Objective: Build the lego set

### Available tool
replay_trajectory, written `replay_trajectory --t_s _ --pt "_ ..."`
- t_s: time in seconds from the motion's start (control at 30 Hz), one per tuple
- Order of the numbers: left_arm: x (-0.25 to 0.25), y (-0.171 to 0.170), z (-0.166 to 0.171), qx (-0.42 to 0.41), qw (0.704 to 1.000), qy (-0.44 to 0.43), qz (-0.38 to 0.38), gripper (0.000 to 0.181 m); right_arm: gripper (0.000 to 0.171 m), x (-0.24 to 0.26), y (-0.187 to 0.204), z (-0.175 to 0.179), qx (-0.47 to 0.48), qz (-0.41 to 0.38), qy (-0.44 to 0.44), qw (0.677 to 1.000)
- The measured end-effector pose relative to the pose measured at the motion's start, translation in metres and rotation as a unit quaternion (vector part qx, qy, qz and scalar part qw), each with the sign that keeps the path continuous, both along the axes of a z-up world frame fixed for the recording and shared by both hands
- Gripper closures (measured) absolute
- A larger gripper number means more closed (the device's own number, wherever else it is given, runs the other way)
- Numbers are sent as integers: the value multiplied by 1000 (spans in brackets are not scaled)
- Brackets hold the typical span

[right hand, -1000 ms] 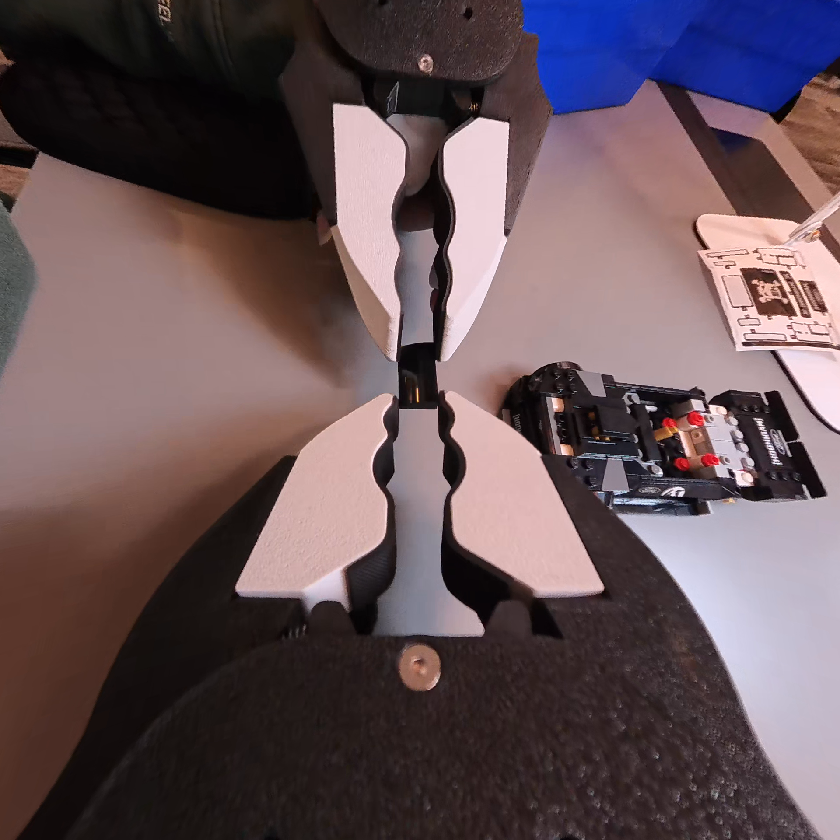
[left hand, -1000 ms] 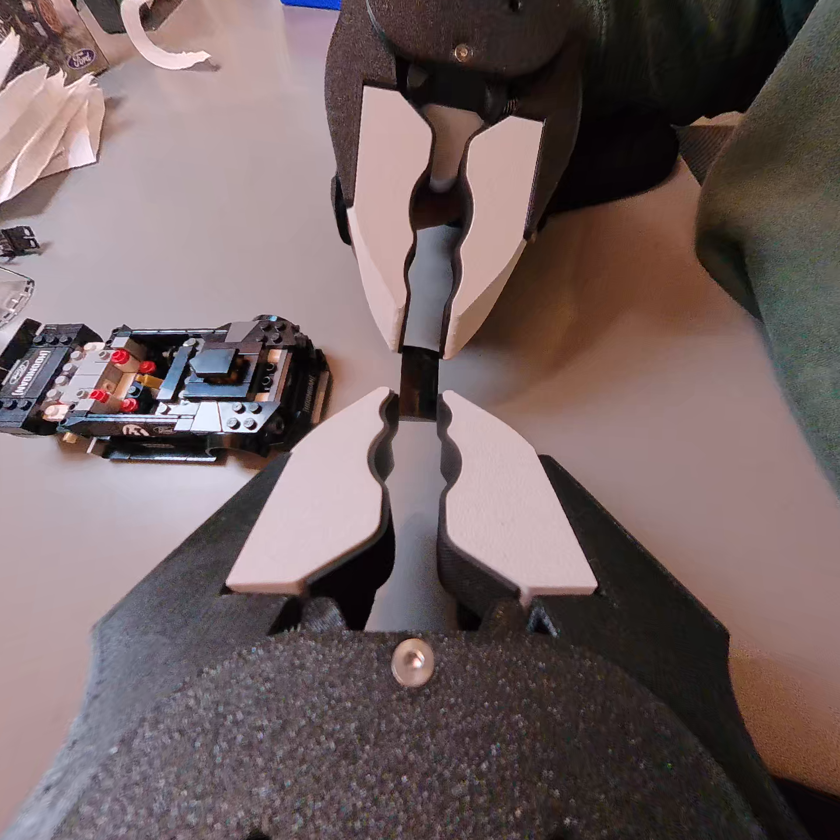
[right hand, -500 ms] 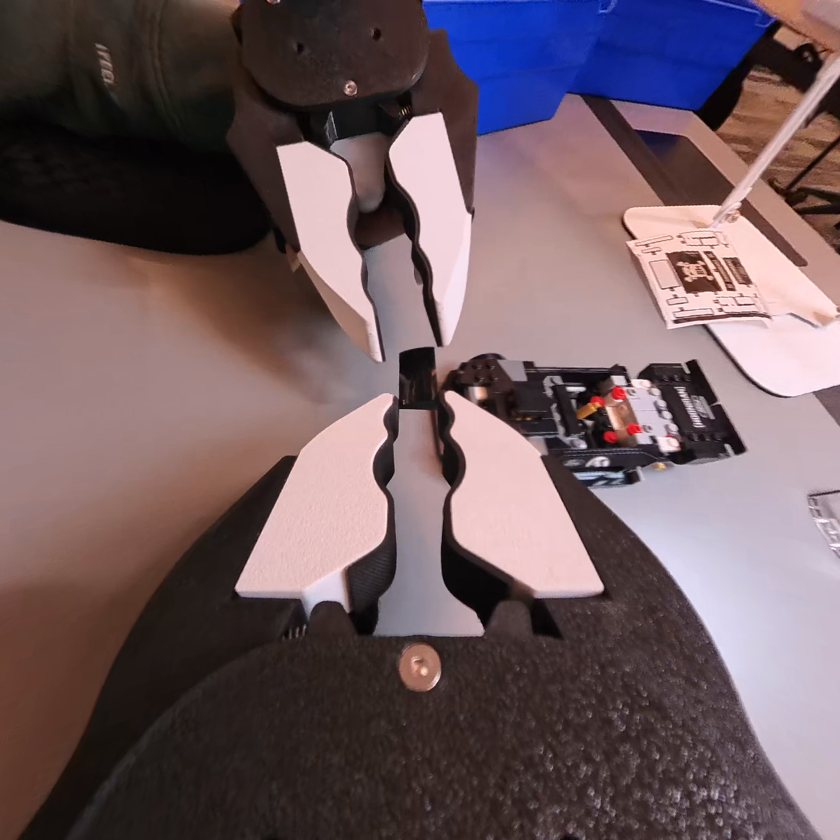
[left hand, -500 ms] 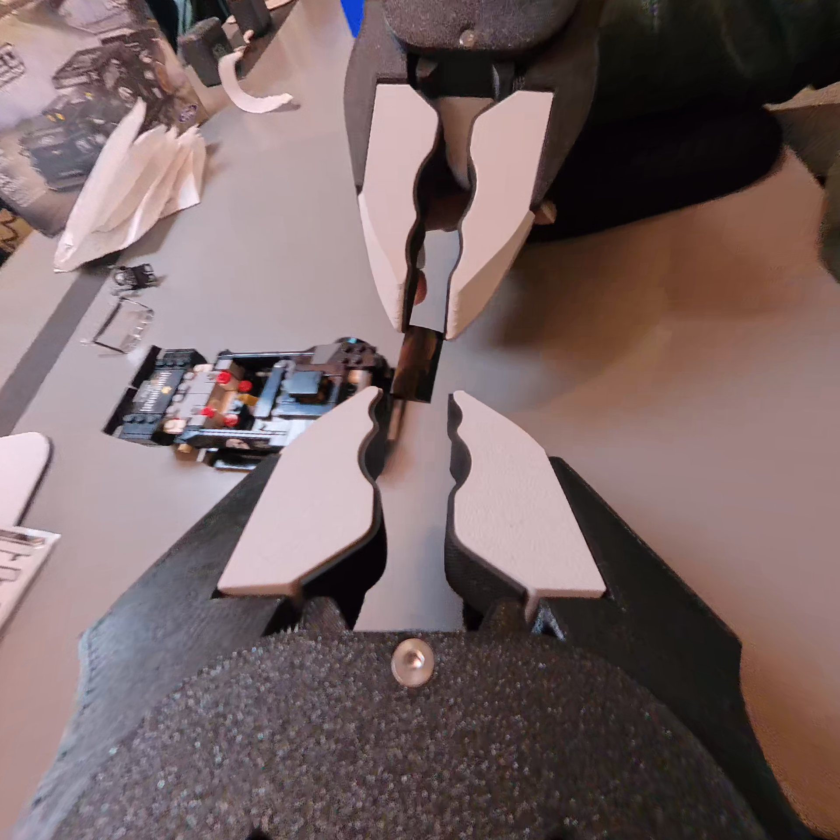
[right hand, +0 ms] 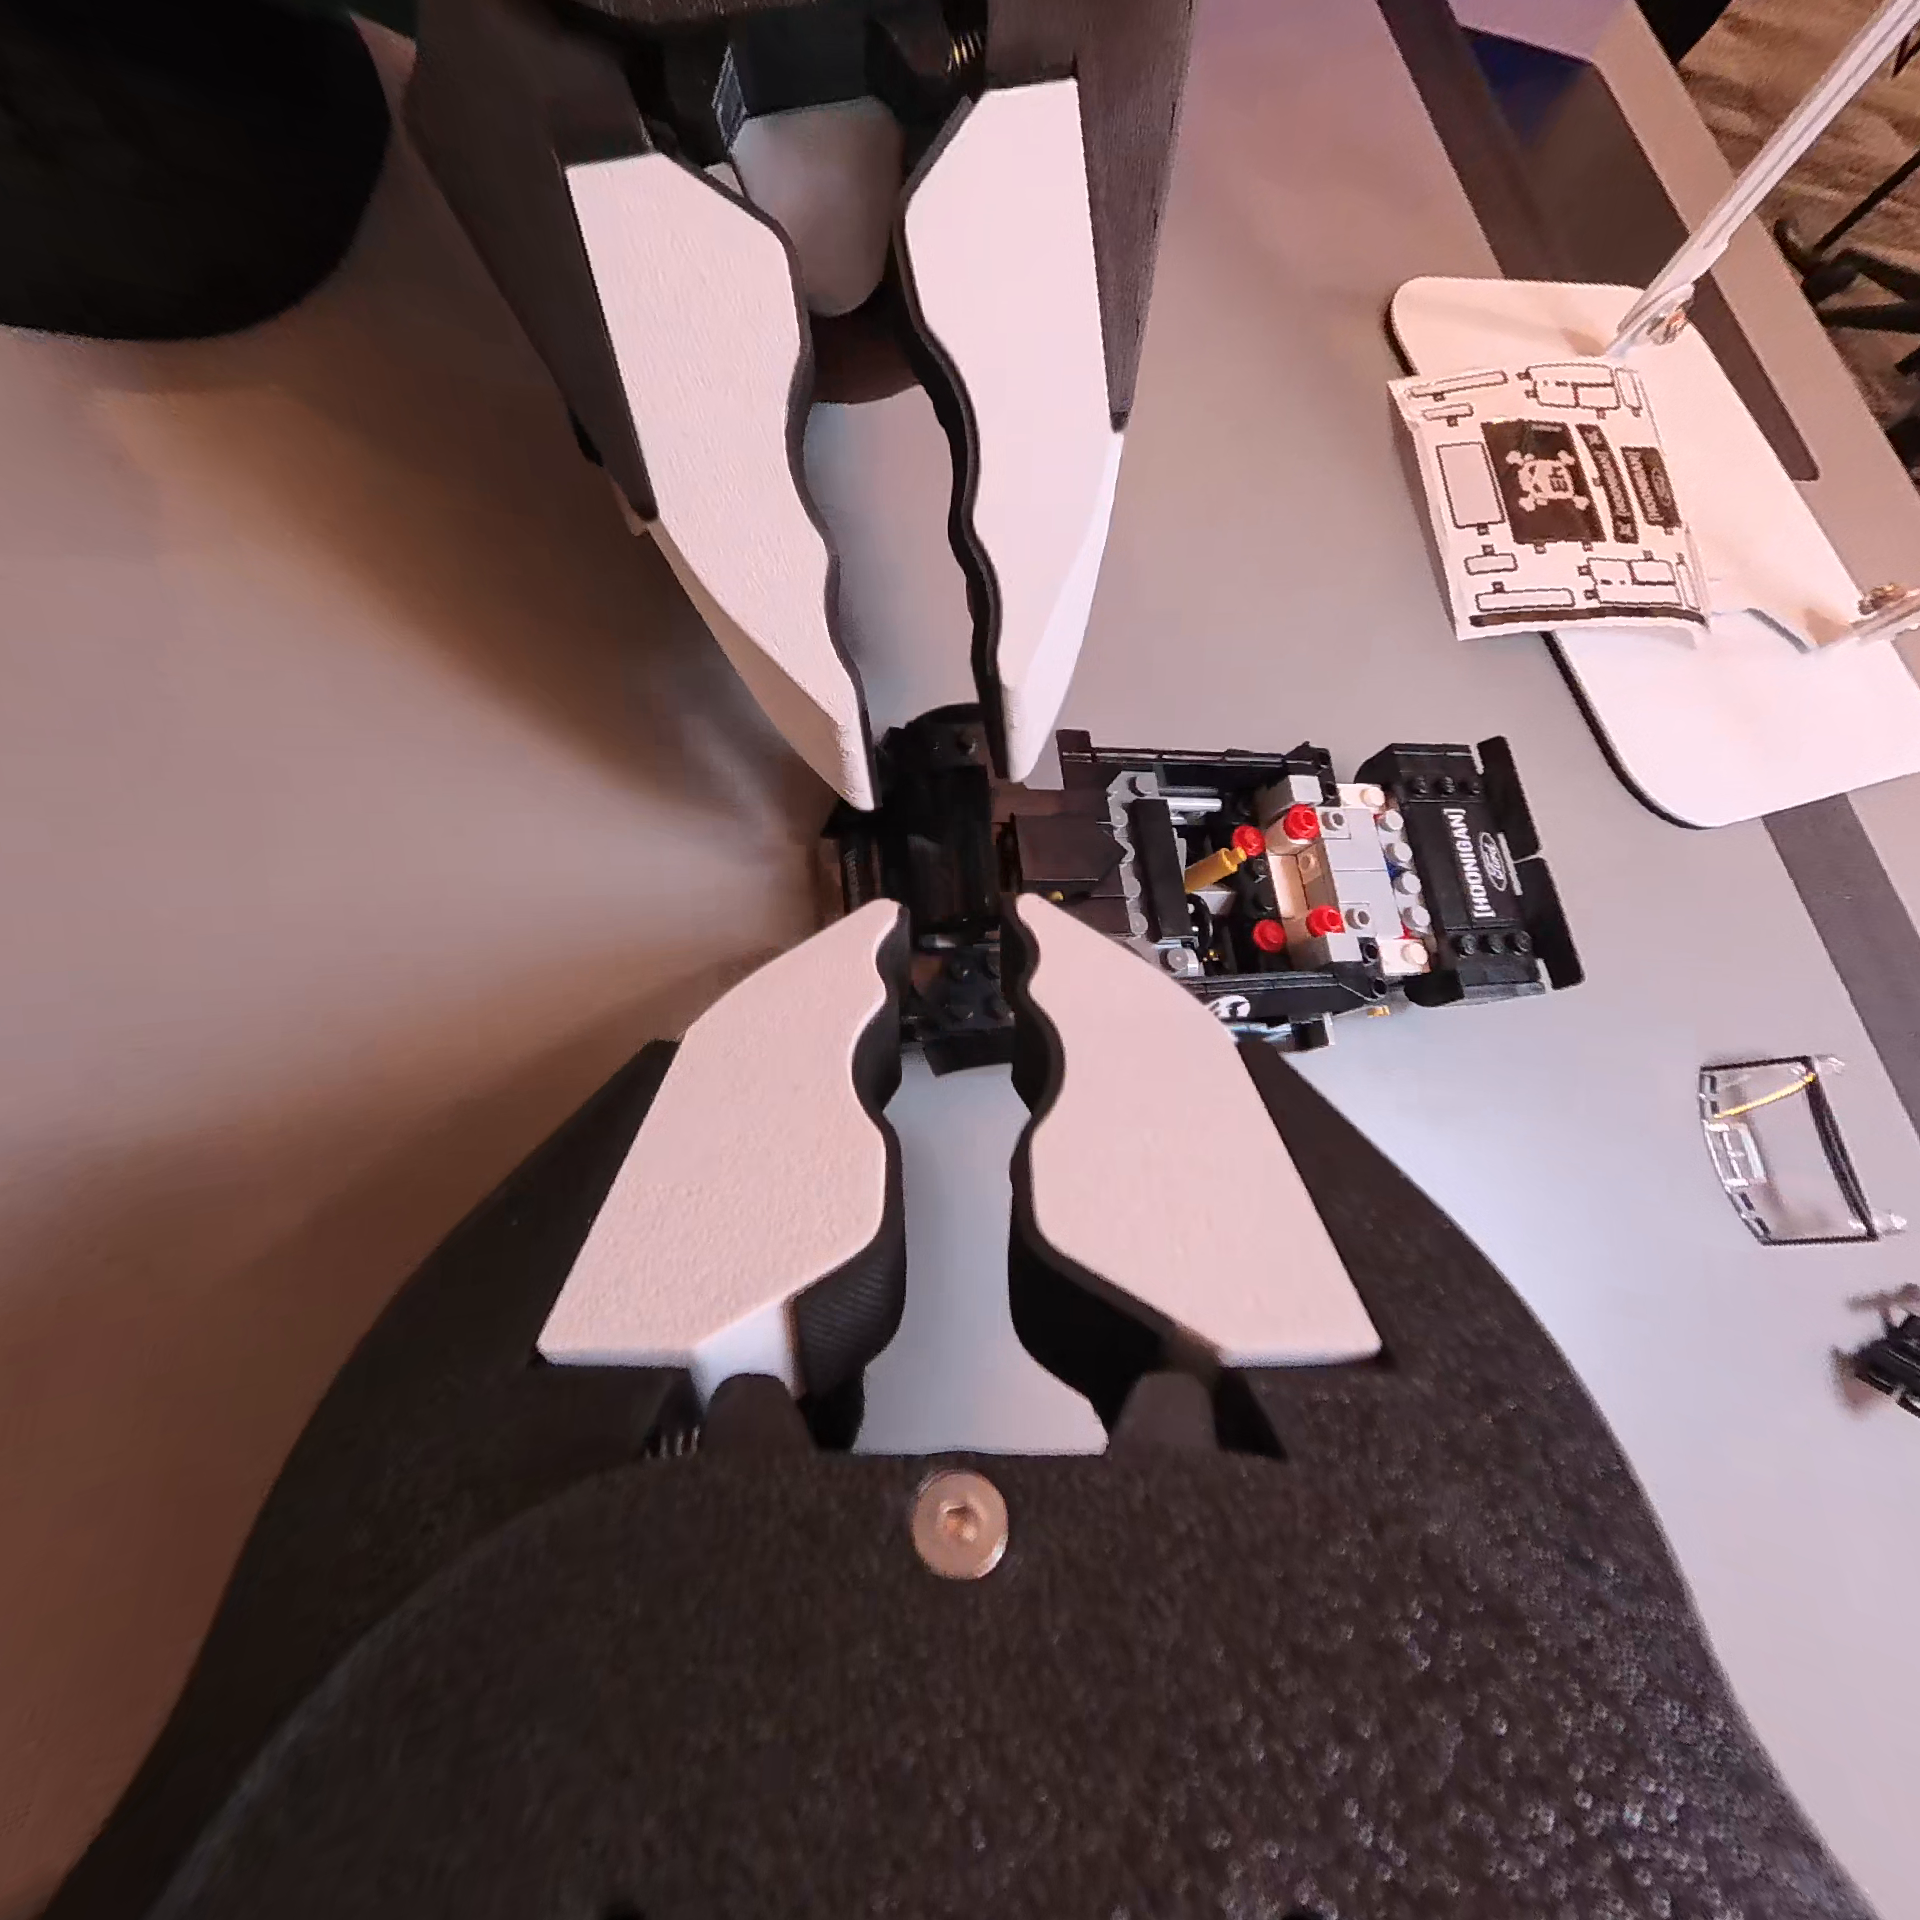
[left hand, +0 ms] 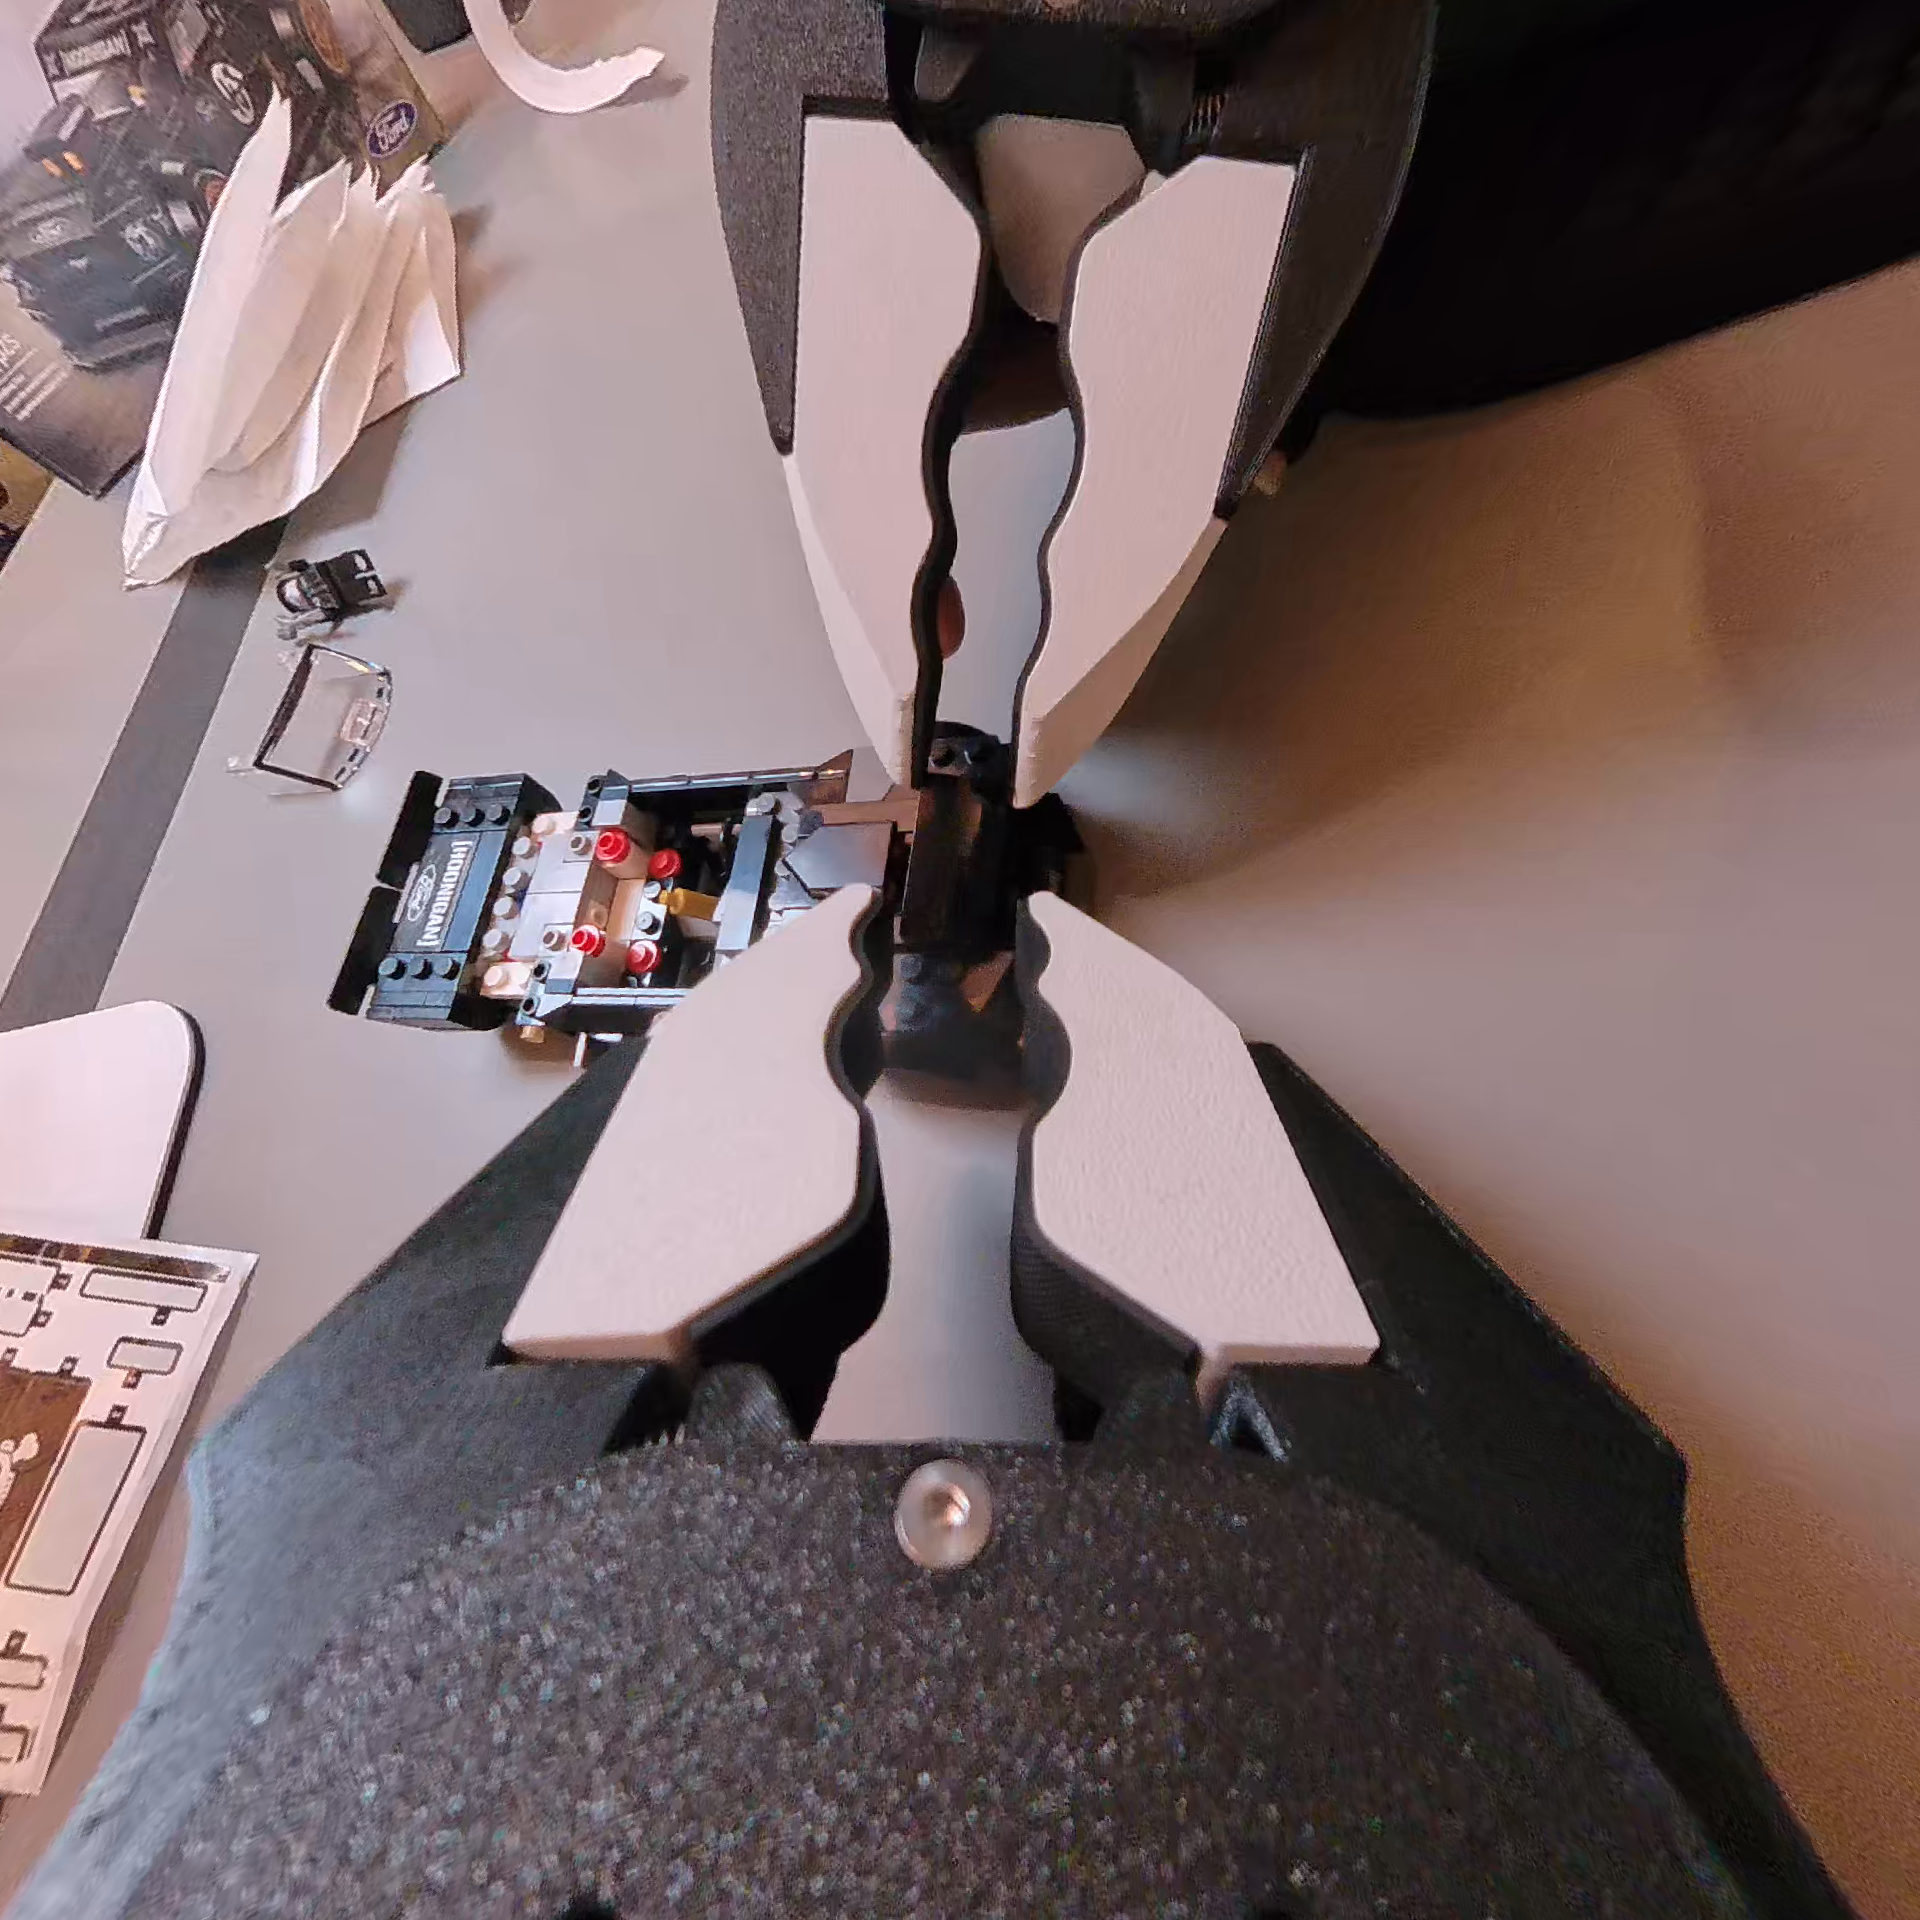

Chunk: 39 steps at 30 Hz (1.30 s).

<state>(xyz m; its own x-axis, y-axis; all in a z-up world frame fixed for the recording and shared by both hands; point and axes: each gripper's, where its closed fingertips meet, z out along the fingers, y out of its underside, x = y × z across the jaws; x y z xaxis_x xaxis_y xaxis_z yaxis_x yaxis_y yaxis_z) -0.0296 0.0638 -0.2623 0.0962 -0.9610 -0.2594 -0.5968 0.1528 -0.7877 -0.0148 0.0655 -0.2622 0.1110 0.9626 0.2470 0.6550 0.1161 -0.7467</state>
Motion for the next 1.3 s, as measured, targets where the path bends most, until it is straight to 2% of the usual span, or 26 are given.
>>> replay_trajectory --t_s 0.6,0.7,1.07,1.3 --pt "2 0 -5 9 1000 5 10 163 155 0 -3 -1 -6 1 5 1000" --pt "0 -5 -5 31 999 24 2 154 155 -1 -9 4 -23 11 14 1000" --pt "7 -22 -13 95 990 107 -14 163 155 -4 -25 -5 -10 33 -44 998" --pt "10 -30 -8 83 993 83 -15 163 155 -6 -36 7 -39 51 -1 998"
